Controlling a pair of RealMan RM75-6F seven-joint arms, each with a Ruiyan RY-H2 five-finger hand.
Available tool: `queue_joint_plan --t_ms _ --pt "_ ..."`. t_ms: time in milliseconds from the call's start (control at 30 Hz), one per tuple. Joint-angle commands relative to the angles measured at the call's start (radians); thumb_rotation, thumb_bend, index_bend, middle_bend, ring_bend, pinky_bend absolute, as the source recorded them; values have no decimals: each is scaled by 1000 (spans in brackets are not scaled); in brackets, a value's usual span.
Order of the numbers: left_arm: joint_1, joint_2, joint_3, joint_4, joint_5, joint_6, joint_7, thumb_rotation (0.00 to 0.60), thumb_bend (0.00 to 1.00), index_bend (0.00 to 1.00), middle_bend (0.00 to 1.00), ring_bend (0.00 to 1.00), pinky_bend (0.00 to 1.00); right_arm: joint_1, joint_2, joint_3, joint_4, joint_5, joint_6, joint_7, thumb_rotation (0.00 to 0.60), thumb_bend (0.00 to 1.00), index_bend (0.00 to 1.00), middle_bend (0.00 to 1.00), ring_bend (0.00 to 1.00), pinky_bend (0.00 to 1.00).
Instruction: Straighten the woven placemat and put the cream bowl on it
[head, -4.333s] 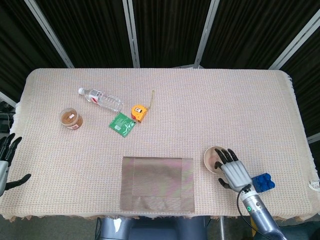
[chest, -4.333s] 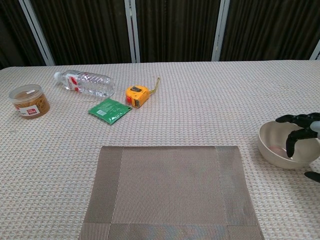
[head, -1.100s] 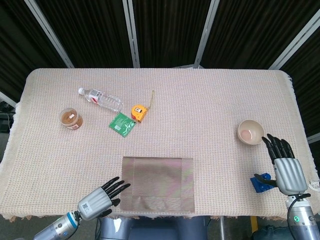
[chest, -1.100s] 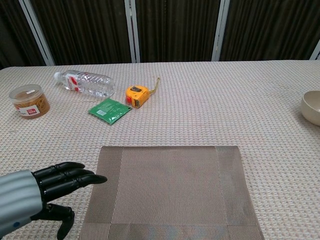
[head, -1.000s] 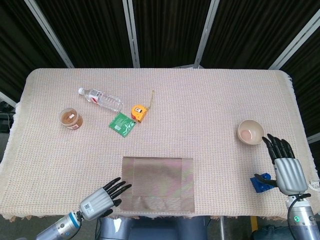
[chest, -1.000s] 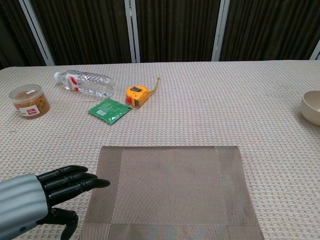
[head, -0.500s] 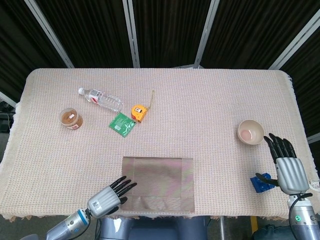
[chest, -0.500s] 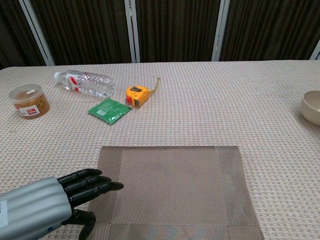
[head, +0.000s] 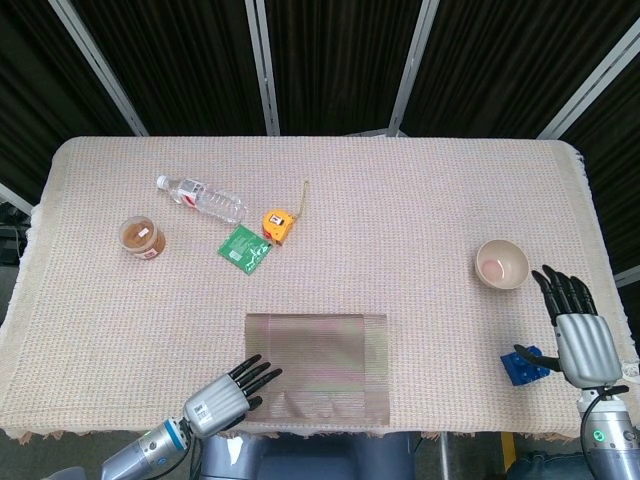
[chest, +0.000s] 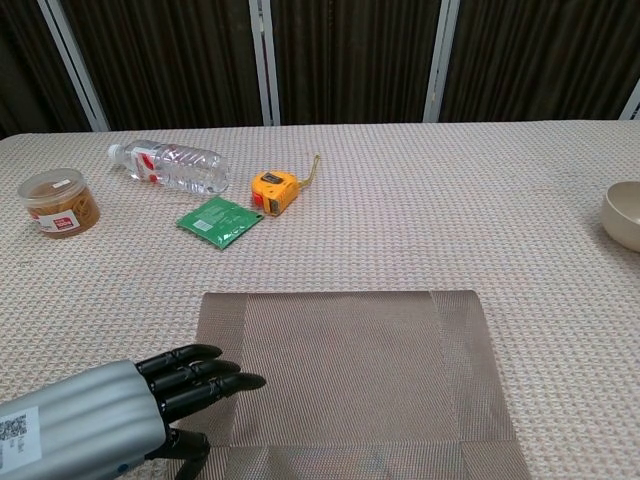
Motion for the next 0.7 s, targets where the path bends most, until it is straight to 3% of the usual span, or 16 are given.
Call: queue_joint_plan --t_ms 33,500,700 --pt "-2 -3 3 -2 -6 -3 4 600 396 527 0 0 0 0 1 1 0 0 0 2 600 0 0 0 0 0" --pt "-11 -20 16 -2 -36 -16 20 600 461 532 0 0 0 -2 5 4 0 0 3 9 600 0 0 0 0 0" --pt "-12 -27 21 -2 -51 -19 25 600 503 596 0 0 0 -4 8 5 0 1 5 16 600 0 0 0 0 0"
